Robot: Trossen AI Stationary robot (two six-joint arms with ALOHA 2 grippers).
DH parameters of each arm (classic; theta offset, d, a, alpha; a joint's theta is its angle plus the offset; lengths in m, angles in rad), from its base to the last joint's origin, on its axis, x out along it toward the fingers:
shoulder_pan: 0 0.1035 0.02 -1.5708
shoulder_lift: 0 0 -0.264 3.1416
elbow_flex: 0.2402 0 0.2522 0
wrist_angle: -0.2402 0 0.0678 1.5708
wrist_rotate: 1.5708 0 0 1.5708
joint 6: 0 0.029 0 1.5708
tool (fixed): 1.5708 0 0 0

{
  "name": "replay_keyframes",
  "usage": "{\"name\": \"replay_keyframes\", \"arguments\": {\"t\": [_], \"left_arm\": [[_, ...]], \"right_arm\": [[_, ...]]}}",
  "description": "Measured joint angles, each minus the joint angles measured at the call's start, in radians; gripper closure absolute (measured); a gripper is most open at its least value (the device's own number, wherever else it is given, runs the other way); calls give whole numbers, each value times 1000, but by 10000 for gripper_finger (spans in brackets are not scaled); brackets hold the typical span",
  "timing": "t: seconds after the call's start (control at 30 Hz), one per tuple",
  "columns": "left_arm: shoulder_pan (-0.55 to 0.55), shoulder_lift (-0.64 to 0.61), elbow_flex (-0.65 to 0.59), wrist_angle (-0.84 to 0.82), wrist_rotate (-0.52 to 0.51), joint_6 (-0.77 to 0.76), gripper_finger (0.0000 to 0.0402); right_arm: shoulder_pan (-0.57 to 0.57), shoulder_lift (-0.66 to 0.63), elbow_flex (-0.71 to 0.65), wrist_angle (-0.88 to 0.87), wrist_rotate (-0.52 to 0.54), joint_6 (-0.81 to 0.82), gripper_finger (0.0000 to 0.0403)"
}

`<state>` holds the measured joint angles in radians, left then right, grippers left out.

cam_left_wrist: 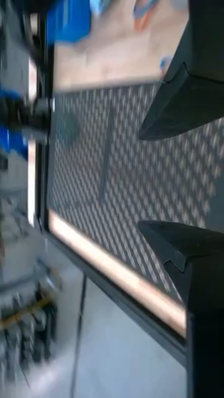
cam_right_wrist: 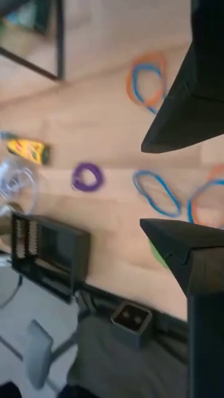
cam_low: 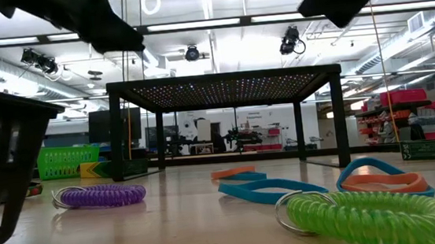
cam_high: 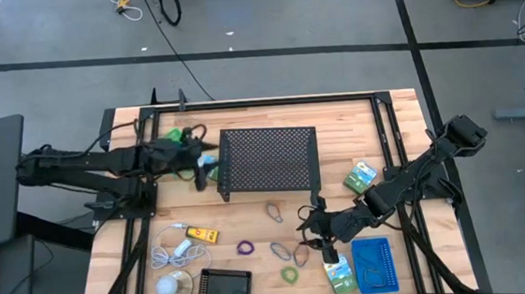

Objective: Pick & Place Office Desk Supplies
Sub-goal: Put the blue rubber band into the blue bin

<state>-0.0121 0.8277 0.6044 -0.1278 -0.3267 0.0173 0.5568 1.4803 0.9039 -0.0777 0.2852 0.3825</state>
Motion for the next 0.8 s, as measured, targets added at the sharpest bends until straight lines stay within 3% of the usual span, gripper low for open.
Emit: {"name": "replay_keyframes", "arguments": {"t": [0.17, 0.37, 0.8], "left_arm": [[-90, 0, 0, 24, 21, 2, 173], [-171, 0, 0, 48, 9, 14, 173], [-212, 0, 0, 43, -13, 15, 173]], "right_arm": [[-9, 27, 1, -37, -75, 59, 213], [-38, 156, 2, -52, -204, 99, 213], [-67, 294, 166, -280, -241, 55, 213]]}}
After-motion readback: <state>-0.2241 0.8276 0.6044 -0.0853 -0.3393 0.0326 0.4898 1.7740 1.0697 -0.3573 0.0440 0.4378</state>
